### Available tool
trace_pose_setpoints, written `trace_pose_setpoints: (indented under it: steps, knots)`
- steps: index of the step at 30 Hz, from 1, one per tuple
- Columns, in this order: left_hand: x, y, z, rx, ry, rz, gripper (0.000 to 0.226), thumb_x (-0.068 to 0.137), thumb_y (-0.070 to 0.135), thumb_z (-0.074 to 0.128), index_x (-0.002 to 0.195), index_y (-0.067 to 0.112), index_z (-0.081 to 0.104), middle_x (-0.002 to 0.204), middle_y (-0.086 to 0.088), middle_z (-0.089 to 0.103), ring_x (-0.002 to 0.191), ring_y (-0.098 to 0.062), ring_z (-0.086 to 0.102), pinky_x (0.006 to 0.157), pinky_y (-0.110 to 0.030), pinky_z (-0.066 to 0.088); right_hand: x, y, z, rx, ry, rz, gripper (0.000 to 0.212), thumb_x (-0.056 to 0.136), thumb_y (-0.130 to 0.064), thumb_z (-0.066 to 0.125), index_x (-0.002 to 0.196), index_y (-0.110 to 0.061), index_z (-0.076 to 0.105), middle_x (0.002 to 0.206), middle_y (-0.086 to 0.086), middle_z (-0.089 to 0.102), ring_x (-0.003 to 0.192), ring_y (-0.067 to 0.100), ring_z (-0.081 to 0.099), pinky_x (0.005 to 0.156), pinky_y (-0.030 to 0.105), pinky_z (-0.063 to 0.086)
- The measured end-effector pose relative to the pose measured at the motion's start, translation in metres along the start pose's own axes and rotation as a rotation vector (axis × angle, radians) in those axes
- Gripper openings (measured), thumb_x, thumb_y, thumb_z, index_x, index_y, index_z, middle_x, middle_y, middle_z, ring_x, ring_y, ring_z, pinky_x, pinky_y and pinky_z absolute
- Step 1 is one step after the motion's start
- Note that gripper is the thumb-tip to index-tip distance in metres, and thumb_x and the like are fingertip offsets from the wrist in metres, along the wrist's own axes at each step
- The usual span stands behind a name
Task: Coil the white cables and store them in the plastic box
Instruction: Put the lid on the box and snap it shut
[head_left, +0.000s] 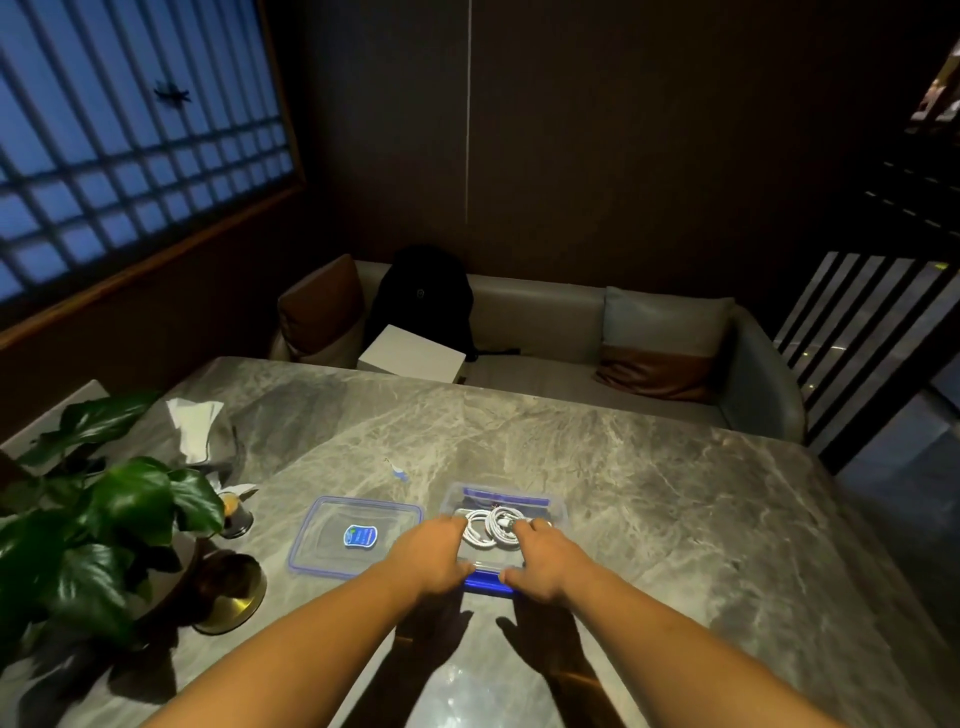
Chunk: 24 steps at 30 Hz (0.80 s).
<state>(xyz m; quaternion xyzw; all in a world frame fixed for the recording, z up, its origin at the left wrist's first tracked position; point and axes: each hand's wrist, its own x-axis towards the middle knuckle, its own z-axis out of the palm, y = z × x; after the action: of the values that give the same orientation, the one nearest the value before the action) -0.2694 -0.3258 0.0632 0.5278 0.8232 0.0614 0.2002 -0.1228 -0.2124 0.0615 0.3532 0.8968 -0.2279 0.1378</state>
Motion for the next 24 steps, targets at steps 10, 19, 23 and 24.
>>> trace_pose_setpoints:
  steps: [10,19,23,24]
  knots:
    - [-0.006,-0.097,-0.021,0.004,-0.040,-0.032,0.042,0.089,0.037,0.060,0.123,0.015,0.051,0.130,-0.008,0.058,0.118,-0.028,0.056,0.097,-0.041,0.048,0.038,-0.087,0.023,0.076,-0.010,-0.020,0.066,0.087,-0.044,0.062,0.141,-0.015,0.039,0.141,0.014,0.046,0.127,0.032,0.051,0.104,0.038,0.042]
    - [-0.002,-0.189,-0.027,-0.089,-0.071,-0.067,0.038,0.087,0.036,0.059,0.120,0.015,0.056,0.125,-0.005,0.061,0.111,-0.024,0.061,0.088,-0.034,0.049,0.074,-0.161,0.056,0.133,-0.026,0.028,0.072,0.086,-0.041,0.067,0.144,-0.016,0.033,0.141,0.012,0.040,0.129,0.031,0.048,0.107,0.037,0.040]
    - [0.010,-0.222,-0.028,-0.046,-0.109,-0.055,0.041,0.088,0.036,0.058,0.123,0.016,0.053,0.129,-0.007,0.057,0.114,-0.027,0.059,0.089,-0.035,0.048,0.088,-0.175,0.065,0.154,-0.057,0.114,0.077,0.086,-0.044,0.066,0.148,-0.015,0.030,0.146,0.014,0.037,0.133,0.032,0.046,0.111,0.038,0.039]
    - [0.013,-0.228,-0.027,-0.034,-0.116,-0.061,0.043,0.088,0.036,0.059,0.124,0.015,0.052,0.131,-0.008,0.056,0.117,-0.028,0.058,0.091,-0.036,0.048,0.091,-0.176,0.066,0.163,-0.064,0.138,0.079,0.085,-0.045,0.066,0.148,-0.015,0.029,0.148,0.014,0.036,0.134,0.033,0.046,0.111,0.039,0.039]
